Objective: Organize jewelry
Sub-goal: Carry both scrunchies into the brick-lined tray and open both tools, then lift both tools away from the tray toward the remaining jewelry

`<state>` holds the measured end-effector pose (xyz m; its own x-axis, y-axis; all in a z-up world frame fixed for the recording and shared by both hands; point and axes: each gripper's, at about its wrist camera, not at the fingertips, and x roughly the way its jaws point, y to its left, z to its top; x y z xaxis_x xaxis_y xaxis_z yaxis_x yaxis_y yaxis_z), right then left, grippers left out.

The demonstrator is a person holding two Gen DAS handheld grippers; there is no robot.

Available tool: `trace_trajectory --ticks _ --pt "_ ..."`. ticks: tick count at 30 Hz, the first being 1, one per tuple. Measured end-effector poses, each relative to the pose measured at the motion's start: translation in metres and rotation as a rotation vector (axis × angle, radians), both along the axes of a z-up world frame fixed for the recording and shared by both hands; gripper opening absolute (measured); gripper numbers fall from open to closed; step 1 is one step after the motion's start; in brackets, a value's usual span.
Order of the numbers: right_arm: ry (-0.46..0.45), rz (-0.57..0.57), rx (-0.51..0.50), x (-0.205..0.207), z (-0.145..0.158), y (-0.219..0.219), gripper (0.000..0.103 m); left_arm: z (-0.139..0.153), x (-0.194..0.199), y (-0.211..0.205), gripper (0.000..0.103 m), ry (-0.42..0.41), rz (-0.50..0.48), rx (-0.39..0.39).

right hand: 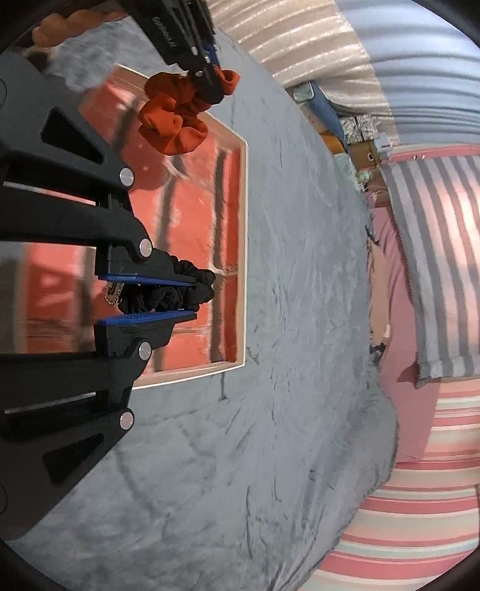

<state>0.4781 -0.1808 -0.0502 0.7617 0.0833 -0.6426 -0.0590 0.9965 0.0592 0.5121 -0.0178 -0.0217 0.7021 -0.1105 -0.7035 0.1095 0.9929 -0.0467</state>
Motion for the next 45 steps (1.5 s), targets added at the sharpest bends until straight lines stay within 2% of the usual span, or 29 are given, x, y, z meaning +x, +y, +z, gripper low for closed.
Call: trace_trajectory --ticks 6,11,15,17,19,22,26,29,31,34,35,37,40,45 --pt "0.1 -0.024 -0.02 0.062 -0.02 -0.004 0.013 -0.023 0.056 -0.01 0.018 0.056 -0.001 0.041" --pt "0.205 -0.035 -0.042 0.082 -0.042 -0.006 0.014 -0.039 0.079 -0.018 0.018 0.099 0.003 0.09" --pt "0.274 -0.037 -0.052 0.091 -0.054 -0.006 0.016 -0.05 0.088 -0.02 0.022 0.137 0.011 0.116" --pt "0.3 -0.034 -0.061 0.092 -0.059 -0.005 0.021 -0.055 0.09 -0.02 0.026 0.165 0.009 0.115" --pt "0.299 -0.032 -0.074 0.091 -0.061 -0.003 0.033 -0.057 0.09 -0.021 0.033 0.175 0.001 0.119" --pt "0.298 -0.035 -0.054 0.087 -0.062 -0.006 0.043 -0.061 0.086 -0.02 0.039 0.193 -0.001 0.135" --pt "0.253 -0.019 -0.002 0.071 -0.05 -0.015 0.053 -0.055 0.072 -0.015 0.047 0.175 -0.001 0.129" --pt "0.204 -0.025 0.001 0.052 -0.032 -0.025 0.062 -0.038 0.058 -0.007 0.058 0.133 0.008 0.106" --pt "0.178 -0.032 0.01 0.037 -0.019 -0.032 0.076 -0.02 0.043 -0.001 0.069 0.092 0.016 0.082" --pt "0.121 -0.04 0.012 0.006 0.002 -0.043 0.088 0.006 0.018 0.007 0.08 0.042 0.011 0.039" --pt "0.101 -0.035 -0.001 -0.01 0.011 -0.046 0.089 0.014 0.008 0.01 0.082 0.022 0.015 0.036" --pt "0.075 -0.037 -0.018 -0.03 0.02 -0.053 0.098 0.033 -0.017 0.014 0.085 -0.029 0.011 0.039" --pt "0.026 -0.042 -0.027 -0.069 0.037 -0.062 0.099 0.059 -0.061 0.024 0.094 -0.099 0.014 0.023" --pt "-0.019 -0.044 -0.045 -0.132 0.055 -0.066 0.099 0.086 -0.124 0.038 0.097 -0.168 0.001 -0.005"
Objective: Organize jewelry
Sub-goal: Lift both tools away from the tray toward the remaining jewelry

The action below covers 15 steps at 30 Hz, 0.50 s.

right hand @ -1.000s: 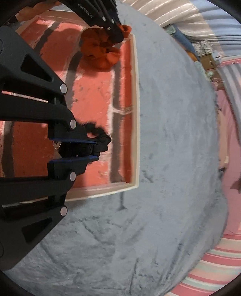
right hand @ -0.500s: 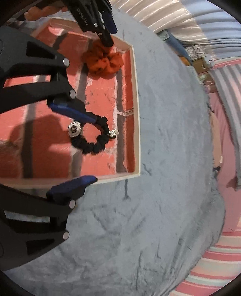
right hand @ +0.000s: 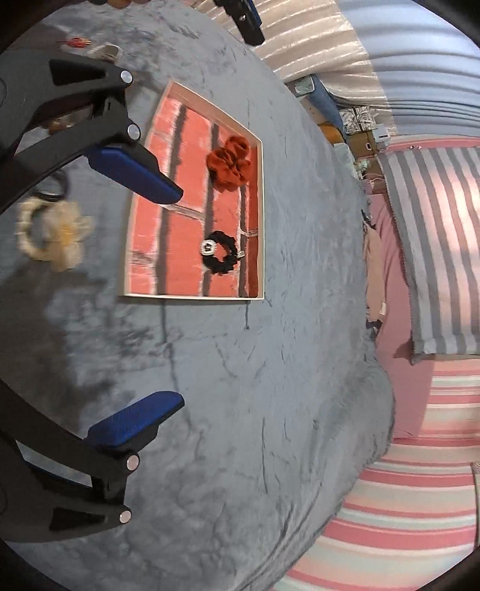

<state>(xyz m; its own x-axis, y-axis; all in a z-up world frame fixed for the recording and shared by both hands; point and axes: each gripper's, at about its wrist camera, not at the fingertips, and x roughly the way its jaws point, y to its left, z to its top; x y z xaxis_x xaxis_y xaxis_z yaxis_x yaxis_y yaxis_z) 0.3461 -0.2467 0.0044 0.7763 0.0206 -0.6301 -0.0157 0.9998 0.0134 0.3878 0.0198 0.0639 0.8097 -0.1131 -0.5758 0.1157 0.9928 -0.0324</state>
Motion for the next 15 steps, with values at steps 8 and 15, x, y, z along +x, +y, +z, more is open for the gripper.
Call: trace_trajectory --ticks 8,15 --pt "-0.039 -0.042 -0.003 -0.086 0.001 0.002 0.099 0.011 -0.084 0.016 0.097 -0.044 0.006 -0.023" --pt "-0.032 -0.079 -0.02 -0.138 -0.022 0.004 0.099 -0.001 -0.137 0.021 0.097 -0.048 0.004 -0.074"
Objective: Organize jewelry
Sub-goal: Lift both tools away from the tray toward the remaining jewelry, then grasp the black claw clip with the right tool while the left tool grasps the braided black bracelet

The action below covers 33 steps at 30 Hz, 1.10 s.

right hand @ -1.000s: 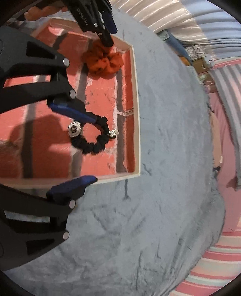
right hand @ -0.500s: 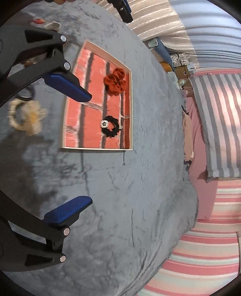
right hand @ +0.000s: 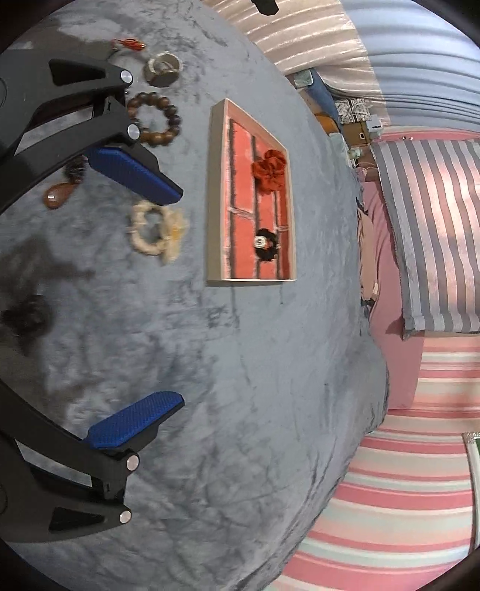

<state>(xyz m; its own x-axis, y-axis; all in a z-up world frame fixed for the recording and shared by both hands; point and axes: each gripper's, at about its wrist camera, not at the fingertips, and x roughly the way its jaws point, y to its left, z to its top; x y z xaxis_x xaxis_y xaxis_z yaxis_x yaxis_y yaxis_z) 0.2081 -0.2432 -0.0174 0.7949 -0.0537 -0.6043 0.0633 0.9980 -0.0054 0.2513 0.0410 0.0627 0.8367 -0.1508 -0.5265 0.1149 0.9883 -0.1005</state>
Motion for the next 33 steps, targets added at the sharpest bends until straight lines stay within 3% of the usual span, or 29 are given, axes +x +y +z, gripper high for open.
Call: trace_trajectory --ticks 6,10,14,18,24,33 --pt "-0.023 -0.008 -0.018 -0.042 -0.026 -0.001 0.099 -0.025 -0.033 -0.011 0.097 0.015 -0.028 0.002" --pt "-0.069 -0.023 -0.029 -0.063 -0.039 -0.004 0.099 -0.043 -0.053 -0.025 0.097 0.01 -0.014 0.06" --pt "-0.086 -0.015 -0.048 -0.078 -0.057 -0.005 0.099 -0.062 -0.068 -0.029 0.098 0.013 -0.007 0.07" --pt "-0.075 -0.01 -0.104 -0.082 -0.073 -0.004 0.099 -0.083 -0.072 -0.037 0.098 0.014 0.017 0.118" --pt "-0.071 0.0 -0.033 -0.085 -0.08 -0.017 0.099 -0.11 -0.067 -0.041 0.098 0.045 0.021 0.12" --pt "-0.022 0.002 -0.011 -0.076 -0.094 -0.019 0.099 -0.132 -0.059 -0.046 0.098 0.063 0.019 0.15"
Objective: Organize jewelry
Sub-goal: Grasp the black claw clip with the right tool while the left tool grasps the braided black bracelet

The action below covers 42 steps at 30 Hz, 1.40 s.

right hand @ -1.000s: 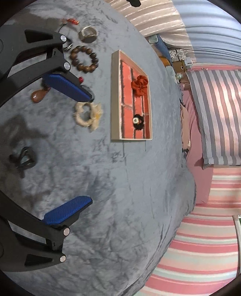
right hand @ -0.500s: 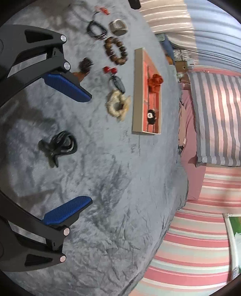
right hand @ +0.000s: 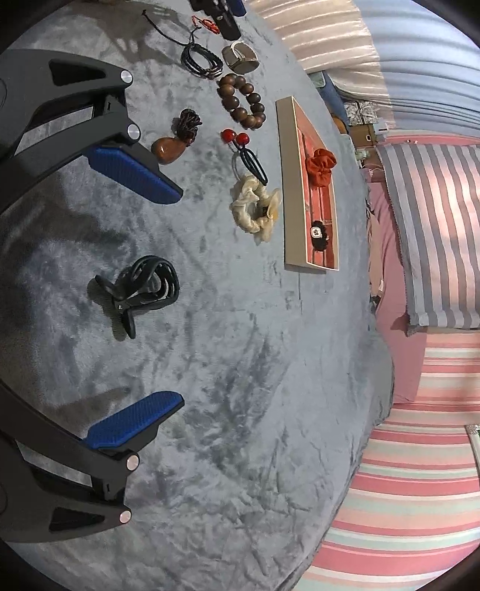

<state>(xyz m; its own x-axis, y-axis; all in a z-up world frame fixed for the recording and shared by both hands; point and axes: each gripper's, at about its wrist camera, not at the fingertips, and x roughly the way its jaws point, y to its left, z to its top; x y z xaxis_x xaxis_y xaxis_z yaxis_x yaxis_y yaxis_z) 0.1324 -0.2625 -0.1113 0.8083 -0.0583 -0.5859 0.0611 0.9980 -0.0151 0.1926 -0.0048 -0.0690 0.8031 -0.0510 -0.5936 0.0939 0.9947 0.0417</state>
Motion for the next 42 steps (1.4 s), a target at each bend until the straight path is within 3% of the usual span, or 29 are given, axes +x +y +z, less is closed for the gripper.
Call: trace_trajectory --ticks 12,17,19,24,25,28,36,42 --pt "0.093 -0.027 -0.022 0.014 -0.017 0.0 0.098 -0.03 0.027 0.017 0.098 0.156 0.027 -0.104" --pt "0.118 -0.018 -0.058 0.018 -0.022 0.007 0.086 -0.039 0.036 0.015 0.096 0.201 0.018 -0.095" --pt "0.13 -0.017 -0.056 0.02 -0.024 0.006 0.078 -0.042 0.039 0.011 0.083 0.218 0.002 -0.086" --pt "0.153 -0.01 -0.023 0.023 -0.028 0.001 0.061 -0.048 0.043 0.009 0.074 0.24 -0.013 -0.09" --pt "0.161 -0.009 -0.015 0.024 -0.029 0.0 0.056 -0.047 0.044 0.009 0.068 0.24 -0.014 -0.091" --pt "0.17 -0.005 0.001 0.025 -0.03 -0.001 0.055 -0.047 0.043 0.01 0.049 0.235 -0.015 -0.097" --pt "0.166 -0.003 0.006 0.025 -0.03 -0.002 0.055 -0.045 0.042 0.018 0.019 0.223 0.017 -0.123" --pt "0.163 -0.003 0.003 0.024 -0.029 -0.001 0.055 -0.044 0.042 0.015 0.009 0.22 0.016 -0.095"
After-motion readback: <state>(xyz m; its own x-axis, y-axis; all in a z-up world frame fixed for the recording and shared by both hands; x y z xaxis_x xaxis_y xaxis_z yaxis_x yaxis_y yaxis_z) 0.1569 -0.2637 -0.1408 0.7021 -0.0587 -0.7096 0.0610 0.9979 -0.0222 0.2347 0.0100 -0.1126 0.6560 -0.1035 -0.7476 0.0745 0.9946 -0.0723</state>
